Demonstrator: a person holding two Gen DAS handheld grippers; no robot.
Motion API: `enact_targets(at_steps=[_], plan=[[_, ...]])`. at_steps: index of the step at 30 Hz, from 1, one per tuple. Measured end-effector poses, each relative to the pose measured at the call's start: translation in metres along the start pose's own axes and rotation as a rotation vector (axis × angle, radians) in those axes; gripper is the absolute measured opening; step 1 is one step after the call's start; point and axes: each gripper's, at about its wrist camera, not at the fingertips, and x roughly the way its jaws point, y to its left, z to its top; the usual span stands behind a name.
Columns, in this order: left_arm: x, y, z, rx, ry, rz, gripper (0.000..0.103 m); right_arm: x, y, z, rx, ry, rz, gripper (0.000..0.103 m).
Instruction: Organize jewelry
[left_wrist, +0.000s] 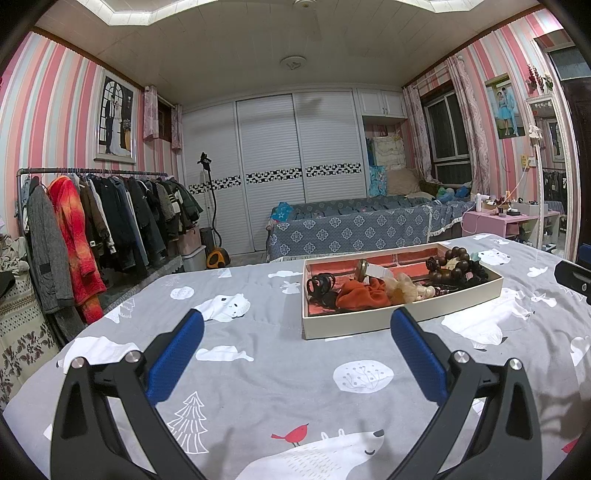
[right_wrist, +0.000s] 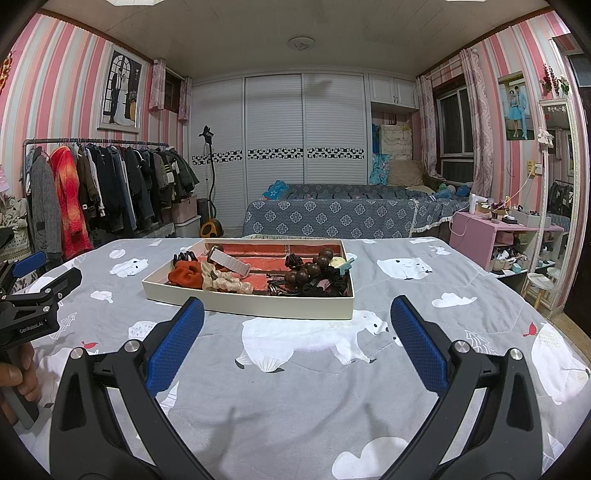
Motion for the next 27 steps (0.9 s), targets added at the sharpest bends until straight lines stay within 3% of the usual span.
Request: enact_targets(at_steps=[27], plan=[[-0.001,0.0025,0.0015,-0.008,0.001,0.007,0.099,0.0006,0.0,-0.0002,-0.001,0.002,0.0,0.098]])
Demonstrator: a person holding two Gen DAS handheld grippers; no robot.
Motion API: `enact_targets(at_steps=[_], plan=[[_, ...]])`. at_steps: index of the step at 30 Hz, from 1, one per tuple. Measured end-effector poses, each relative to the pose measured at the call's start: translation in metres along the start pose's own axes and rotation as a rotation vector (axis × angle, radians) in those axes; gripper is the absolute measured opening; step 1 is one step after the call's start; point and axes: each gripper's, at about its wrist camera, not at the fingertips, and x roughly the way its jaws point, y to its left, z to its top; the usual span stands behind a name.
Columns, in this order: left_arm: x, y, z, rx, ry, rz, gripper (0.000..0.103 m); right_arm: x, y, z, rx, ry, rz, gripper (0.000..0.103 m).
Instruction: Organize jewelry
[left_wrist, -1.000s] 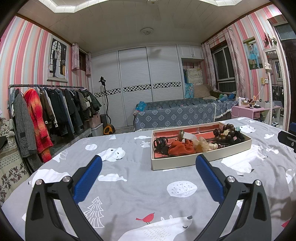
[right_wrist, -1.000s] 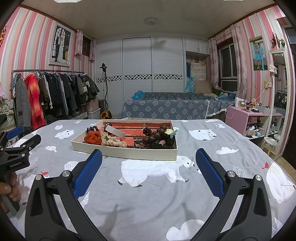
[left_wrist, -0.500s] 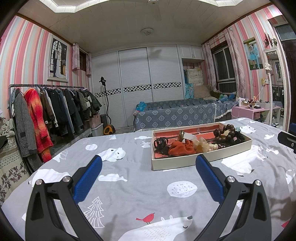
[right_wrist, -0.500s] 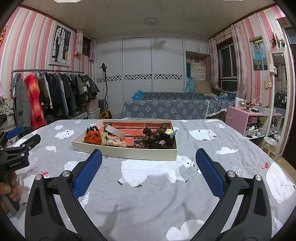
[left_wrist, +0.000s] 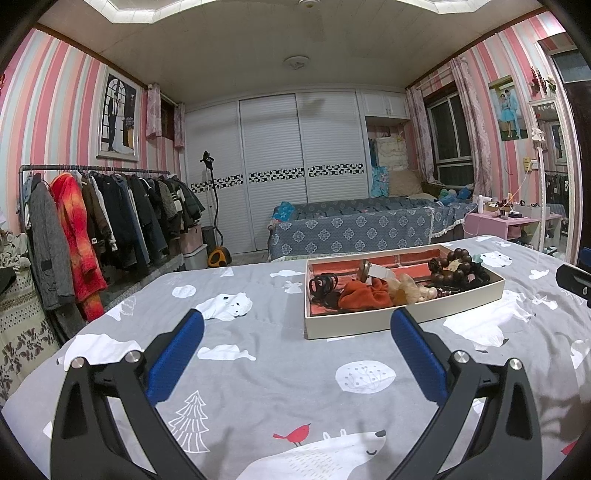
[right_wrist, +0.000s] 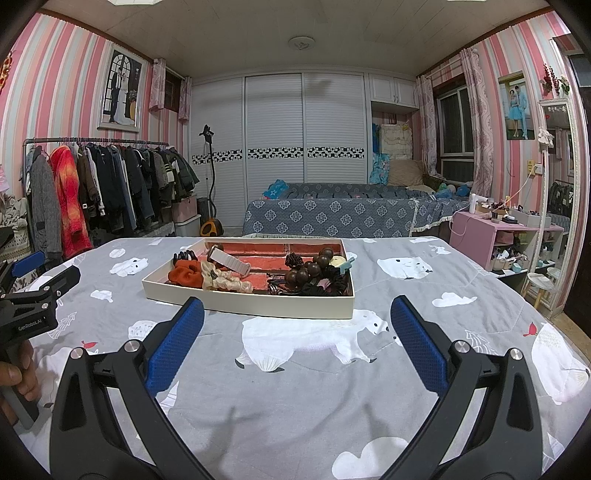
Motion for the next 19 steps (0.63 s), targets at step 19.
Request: enact_targets(at_steps=[19], plan=[[-0.0006,-0.0033,-0.0003,0.004,-0.004,0.01,0.099,-0.0002,0.0,0.0002,-0.001,-0.001,0.0,0.098]])
